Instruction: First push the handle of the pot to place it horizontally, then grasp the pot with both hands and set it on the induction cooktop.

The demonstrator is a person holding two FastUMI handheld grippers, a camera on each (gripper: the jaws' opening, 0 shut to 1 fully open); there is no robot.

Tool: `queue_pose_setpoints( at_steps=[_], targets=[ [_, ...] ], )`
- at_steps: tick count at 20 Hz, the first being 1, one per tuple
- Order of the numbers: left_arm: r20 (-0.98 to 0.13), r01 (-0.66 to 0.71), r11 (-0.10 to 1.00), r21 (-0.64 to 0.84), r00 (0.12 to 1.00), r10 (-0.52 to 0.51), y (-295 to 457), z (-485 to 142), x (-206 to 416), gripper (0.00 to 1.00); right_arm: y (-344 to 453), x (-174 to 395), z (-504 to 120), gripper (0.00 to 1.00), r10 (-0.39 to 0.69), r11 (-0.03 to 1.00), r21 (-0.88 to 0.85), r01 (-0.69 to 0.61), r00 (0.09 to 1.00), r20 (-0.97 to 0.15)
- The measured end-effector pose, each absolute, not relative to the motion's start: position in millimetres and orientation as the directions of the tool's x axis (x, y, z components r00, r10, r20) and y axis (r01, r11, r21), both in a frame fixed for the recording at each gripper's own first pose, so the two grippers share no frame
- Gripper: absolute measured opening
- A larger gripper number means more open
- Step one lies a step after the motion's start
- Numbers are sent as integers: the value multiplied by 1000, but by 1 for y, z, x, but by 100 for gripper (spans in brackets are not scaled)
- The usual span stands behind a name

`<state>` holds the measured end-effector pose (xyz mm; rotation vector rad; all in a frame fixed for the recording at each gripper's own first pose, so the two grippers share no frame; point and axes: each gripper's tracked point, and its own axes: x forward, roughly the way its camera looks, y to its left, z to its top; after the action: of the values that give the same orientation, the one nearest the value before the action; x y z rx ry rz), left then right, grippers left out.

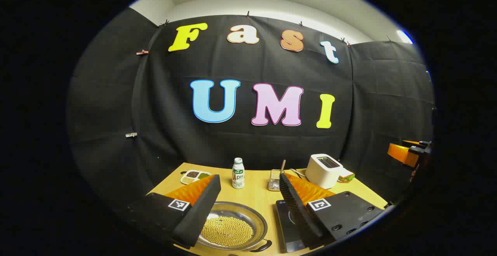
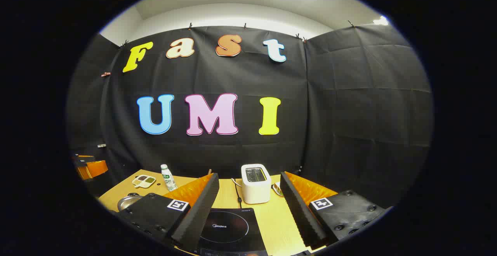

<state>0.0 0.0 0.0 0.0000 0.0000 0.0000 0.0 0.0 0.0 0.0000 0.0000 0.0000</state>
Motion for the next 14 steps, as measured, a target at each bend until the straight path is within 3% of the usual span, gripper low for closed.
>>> queue_pose_setpoints(
  at_steps=[14],
  targets=[
    [-24, -1, 1000, 1, 1000, 1, 16, -17, -25, 95, 9, -34, -7, 98, 20, 1000, -12, -20, 1000, -4]
  ],
)
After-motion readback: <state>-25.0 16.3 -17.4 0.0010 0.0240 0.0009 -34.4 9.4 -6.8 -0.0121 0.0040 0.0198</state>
